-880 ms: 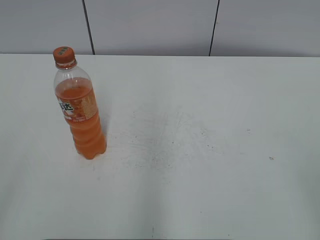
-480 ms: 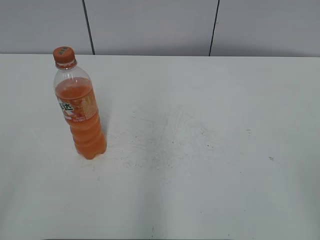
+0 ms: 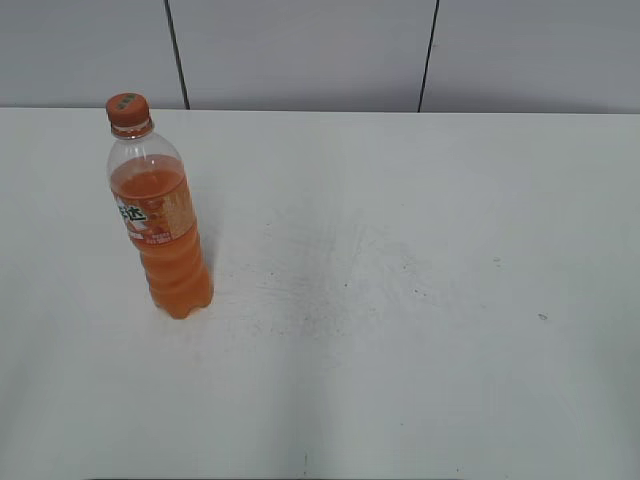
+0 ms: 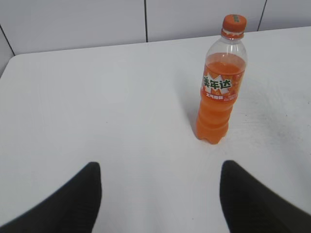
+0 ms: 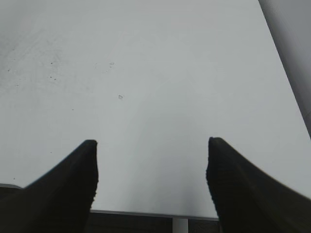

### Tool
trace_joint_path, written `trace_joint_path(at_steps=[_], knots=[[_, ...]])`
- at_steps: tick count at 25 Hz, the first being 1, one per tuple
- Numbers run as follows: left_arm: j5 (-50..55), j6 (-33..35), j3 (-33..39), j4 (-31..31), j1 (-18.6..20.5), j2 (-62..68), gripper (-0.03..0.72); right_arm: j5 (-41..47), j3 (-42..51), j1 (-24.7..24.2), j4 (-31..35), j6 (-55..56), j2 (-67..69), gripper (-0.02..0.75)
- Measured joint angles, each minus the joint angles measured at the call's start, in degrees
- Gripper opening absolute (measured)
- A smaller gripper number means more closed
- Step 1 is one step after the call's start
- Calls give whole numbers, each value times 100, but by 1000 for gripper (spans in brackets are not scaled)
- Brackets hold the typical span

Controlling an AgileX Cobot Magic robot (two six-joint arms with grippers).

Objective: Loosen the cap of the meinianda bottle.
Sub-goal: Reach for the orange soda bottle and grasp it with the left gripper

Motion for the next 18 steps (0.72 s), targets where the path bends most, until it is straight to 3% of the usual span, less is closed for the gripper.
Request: trace_joint_path(at_steps=[7,12,18], knots=[[-110,0,-73,-193,0,9,468,0,0,0,0,0,0,525],[-850,384,-485,-275,-1,475,468,0,0,0,0,0,0,525],[-2147,970,-482,-399,-39,1486,468,0,0,0,0,0,0,525]])
